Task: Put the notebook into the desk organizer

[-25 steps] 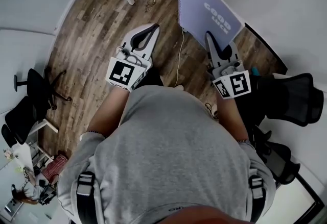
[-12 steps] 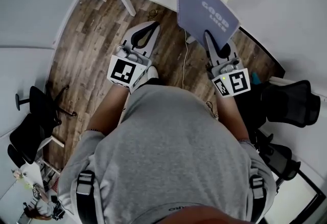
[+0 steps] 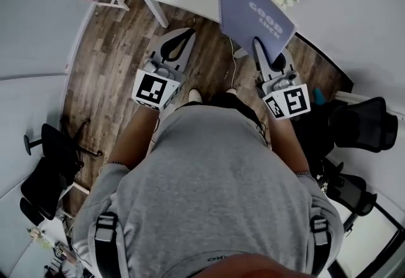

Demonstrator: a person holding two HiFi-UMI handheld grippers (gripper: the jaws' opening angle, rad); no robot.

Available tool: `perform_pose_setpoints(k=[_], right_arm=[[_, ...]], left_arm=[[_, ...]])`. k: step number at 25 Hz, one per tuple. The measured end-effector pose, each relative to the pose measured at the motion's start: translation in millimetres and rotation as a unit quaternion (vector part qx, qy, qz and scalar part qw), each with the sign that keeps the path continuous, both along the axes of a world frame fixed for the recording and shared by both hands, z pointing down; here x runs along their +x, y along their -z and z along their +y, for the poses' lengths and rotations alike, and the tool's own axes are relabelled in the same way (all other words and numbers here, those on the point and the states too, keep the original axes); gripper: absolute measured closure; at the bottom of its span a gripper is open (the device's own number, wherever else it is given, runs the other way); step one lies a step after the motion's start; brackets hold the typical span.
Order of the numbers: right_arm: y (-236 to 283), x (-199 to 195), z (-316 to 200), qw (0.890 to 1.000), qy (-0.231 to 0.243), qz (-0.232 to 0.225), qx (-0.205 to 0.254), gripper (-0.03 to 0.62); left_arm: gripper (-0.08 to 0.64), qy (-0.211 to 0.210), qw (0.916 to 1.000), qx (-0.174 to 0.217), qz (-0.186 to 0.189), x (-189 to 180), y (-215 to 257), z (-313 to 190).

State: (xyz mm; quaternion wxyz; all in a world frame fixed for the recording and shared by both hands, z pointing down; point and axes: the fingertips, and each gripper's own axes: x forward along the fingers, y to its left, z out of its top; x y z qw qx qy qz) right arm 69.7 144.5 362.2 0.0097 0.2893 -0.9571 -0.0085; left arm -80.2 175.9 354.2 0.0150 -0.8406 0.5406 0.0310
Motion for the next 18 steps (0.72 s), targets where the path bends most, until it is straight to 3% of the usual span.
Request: perform_pose_setpoints(k=[9, 18], right_arm=[[-11.3, -8.7, -53.7, 1.0, -0.009, -0.011, -0.008, 0.552], [-4.5, -4.6, -128.4, 1.0, -0.006, -0.027, -0.003, 0.552]], left_arm=[[0.534, -0.004, 0.9999, -0.011, -0.008, -11.3, -9.7, -46.8], [0.534, -0.019, 0.9995, -0.008, -0.023, -1.1, -2.4, -124.8]])
